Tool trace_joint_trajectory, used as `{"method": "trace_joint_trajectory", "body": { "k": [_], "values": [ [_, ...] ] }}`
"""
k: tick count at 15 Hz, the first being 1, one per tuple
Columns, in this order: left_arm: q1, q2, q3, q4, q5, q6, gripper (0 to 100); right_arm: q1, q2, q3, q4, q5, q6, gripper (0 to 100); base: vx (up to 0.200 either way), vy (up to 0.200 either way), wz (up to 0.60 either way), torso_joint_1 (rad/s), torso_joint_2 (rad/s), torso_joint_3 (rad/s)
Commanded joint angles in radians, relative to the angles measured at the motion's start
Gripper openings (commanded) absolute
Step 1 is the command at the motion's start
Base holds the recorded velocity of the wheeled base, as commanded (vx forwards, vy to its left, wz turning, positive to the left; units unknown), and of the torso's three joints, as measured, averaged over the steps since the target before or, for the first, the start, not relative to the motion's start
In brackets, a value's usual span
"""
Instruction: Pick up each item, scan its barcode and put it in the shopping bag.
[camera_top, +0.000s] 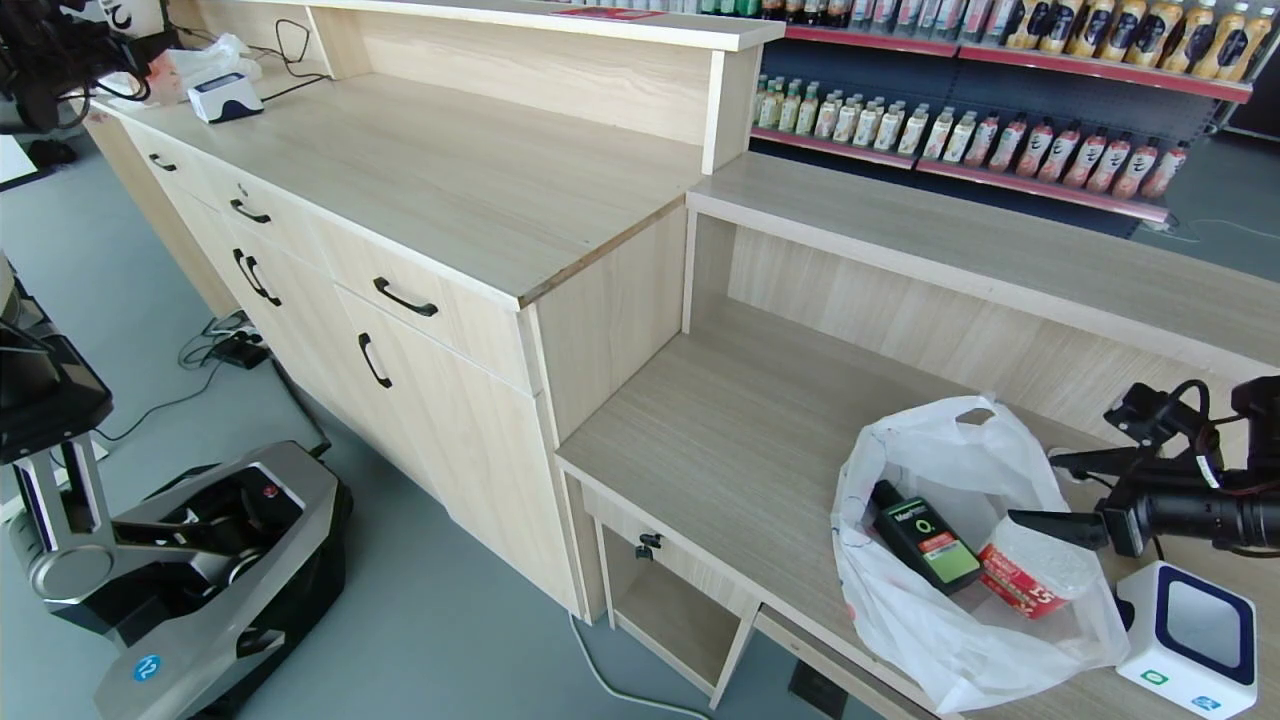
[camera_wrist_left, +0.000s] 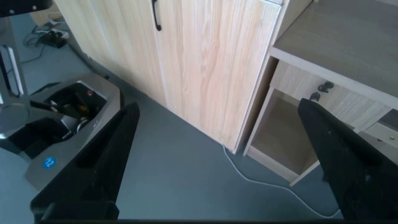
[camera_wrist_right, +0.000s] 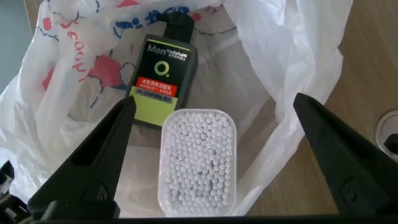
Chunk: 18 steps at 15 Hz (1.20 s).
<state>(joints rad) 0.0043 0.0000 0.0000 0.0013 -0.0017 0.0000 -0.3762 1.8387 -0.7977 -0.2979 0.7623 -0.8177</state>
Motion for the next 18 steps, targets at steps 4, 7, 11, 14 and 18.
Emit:
{"method": "trace_joint_trajectory", "body": {
  "k": [4,7,11,14,18],
  "values": [
    [0.000,0.000,0.000,0.000,0.000,0.000,100,0.060,-0.346,0.026,0.068,-0.001,0.025,100,0.000,0.000,0.00,0.000,0.00,0.000],
    [0.000,0.000,0.000,0.000,0.000,0.000,100,0.092,-0.449,-0.005,0.074,-0.001,0.075,100,0.000,0.000,-0.20,0.001,0.00,0.001],
    [0.000,0.000,0.000,0.000,0.000,0.000,100,0.174,-0.569,-0.118,0.069,-0.100,0.268,100,0.000,0.000,-0.60,0.007,0.00,0.002],
    [0.000,0.000,0.000,0.000,0.000,0.000,100,0.324,-0.631,-0.190,0.094,-0.422,0.479,100,0.000,0.000,-0.60,0.001,0.00,0.001],
    [0.000,0.000,0.000,0.000,0.000,0.000,100,0.370,-0.760,-0.178,0.293,-0.850,0.621,100,0.000,0.000,-0.60,0.001,0.00,0.001]
  ]
}}
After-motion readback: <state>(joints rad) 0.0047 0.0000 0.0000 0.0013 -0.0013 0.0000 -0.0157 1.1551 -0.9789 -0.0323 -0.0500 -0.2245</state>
